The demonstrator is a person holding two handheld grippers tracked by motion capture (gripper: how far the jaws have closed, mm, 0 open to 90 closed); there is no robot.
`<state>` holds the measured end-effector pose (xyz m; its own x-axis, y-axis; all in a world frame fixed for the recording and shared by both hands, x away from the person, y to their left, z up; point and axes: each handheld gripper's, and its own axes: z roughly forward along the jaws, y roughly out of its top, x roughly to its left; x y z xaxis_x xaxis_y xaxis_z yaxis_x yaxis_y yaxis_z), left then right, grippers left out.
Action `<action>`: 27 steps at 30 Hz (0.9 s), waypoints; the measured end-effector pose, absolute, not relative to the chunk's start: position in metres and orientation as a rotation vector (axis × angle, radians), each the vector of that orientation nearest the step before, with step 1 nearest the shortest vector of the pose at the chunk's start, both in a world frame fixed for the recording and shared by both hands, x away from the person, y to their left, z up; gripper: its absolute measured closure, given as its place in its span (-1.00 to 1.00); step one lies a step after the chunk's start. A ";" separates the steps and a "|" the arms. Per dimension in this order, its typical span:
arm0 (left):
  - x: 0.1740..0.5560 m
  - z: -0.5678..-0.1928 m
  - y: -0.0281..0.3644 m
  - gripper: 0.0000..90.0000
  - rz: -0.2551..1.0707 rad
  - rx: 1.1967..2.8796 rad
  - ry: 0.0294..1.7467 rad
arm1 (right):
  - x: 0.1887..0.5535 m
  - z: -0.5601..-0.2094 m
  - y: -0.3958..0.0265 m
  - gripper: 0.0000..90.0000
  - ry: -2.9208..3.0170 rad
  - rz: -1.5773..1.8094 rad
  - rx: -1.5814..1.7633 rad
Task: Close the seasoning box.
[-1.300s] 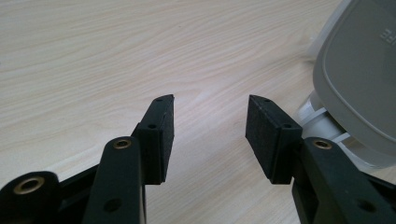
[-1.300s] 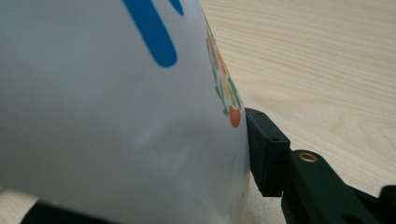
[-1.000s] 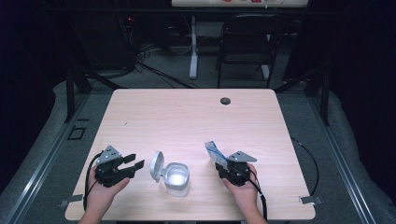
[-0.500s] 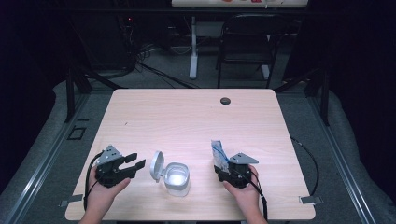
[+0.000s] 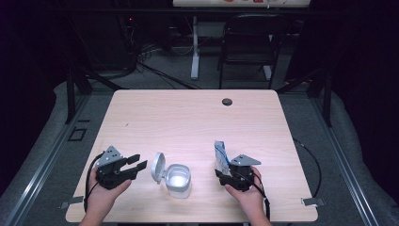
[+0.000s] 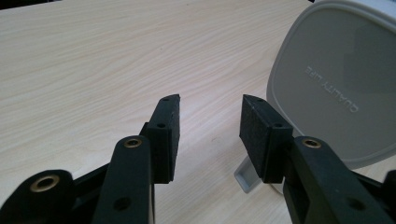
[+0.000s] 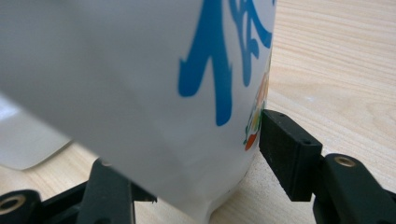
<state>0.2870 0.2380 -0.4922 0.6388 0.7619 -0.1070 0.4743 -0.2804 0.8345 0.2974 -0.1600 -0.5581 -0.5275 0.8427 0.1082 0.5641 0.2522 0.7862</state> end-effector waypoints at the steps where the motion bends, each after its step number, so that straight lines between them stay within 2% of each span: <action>1: 0.287 -0.492 0.238 0.31 0.393 1.938 0.965 | 0.297 -0.557 -0.161 -0.04 2.201 1.155 1.290; 18: 0.281 -0.485 0.231 0.62 0.388 1.954 0.931 | 0.291 -0.552 -0.167 -0.07 2.215 1.153 1.292; 27: 0.277 -0.480 0.227 0.86 0.375 1.967 0.897 | 0.284 -0.549 -0.168 -0.07 2.220 1.167 1.283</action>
<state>0.2770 0.2268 -0.4798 0.6892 0.7190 -0.0894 0.4415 -0.3190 0.8386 0.2844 -0.1682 -0.5486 -0.5439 0.8310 0.1161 0.5671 0.2621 0.7808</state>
